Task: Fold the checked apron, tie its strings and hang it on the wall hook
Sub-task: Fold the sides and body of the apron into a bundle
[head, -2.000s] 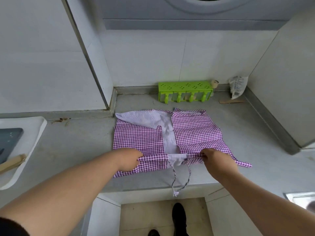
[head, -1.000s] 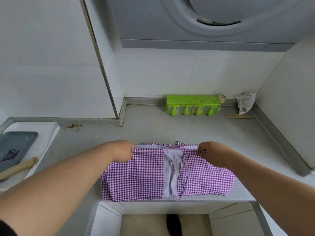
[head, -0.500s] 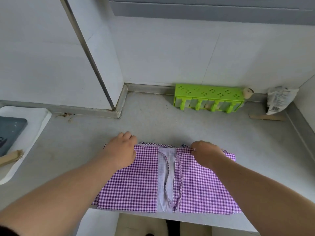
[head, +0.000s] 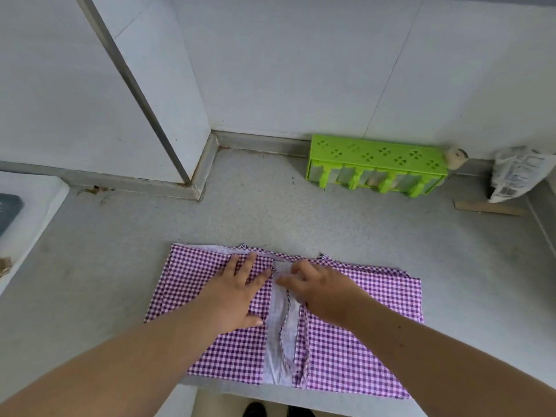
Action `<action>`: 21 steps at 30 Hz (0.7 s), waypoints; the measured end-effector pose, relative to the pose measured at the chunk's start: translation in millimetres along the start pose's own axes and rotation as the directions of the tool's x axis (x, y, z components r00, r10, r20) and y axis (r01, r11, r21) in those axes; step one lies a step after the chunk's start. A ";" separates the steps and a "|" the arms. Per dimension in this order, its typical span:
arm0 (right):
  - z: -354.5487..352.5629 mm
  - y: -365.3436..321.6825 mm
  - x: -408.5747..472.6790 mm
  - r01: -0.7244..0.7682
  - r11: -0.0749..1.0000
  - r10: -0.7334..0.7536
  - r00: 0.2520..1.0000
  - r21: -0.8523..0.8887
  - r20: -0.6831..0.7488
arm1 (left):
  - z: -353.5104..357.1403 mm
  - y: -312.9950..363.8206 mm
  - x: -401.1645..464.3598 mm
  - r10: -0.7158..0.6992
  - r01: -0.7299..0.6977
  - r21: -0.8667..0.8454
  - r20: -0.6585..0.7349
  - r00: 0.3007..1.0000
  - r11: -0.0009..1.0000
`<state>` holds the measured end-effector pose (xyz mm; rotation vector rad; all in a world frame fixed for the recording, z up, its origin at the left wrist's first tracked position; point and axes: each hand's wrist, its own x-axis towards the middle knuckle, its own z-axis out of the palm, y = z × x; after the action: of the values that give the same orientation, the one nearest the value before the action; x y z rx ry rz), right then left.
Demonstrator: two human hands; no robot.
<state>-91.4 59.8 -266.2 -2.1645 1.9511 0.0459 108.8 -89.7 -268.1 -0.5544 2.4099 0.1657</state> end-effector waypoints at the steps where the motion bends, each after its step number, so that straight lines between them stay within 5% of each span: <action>1: 1.7 -3.2 4.0 0.029 1.000 -0.029 0.999 -0.011 0.013 | 1.0 1.1 2.2 -0.011 0.011 0.001 0.013 1.000 1.000; 6: 3.3 -8.1 20.3 0.004 0.995 -0.009 0.998 0.098 0.057 | 6.6 2.5 9.0 -0.043 0.044 -0.008 0.026 0.999 0.999; 10: -2.2 -2.2 34.0 -0.206 0.936 0.174 0.976 0.284 0.131 | 9.1 3.3 8.2 -0.049 0.050 -0.032 0.028 0.998 0.998; 12: -10.2 5.6 41.6 -0.398 0.765 0.352 0.917 0.507 0.189 | 8.3 4.3 8.0 -0.047 0.049 -0.036 0.044 0.998 0.998; 14: -20.2 19.1 50.9 -0.539 0.485 0.518 0.812 0.688 0.270 | 7.1 4.6 7.8 -0.036 0.037 -0.039 0.044 0.998 0.999; 17: -30.9 41.4 65.4 -0.544 0.036 0.609 0.677 0.838 0.413 | 6.8 4.1 6.4 -0.036 0.038 -0.039 0.036 0.999 0.999; 21: -40.6 61.2 83.1 -0.494 -0.201 0.617 0.607 0.846 0.501 | -0.3 8.6 6.2 -0.045 0.047 -0.040 0.037 0.998 0.998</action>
<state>-147.3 -34.7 -250.0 -0.2420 1.8356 -0.9659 100.6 -84.1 -271.9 -0.6199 2.3615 0.2043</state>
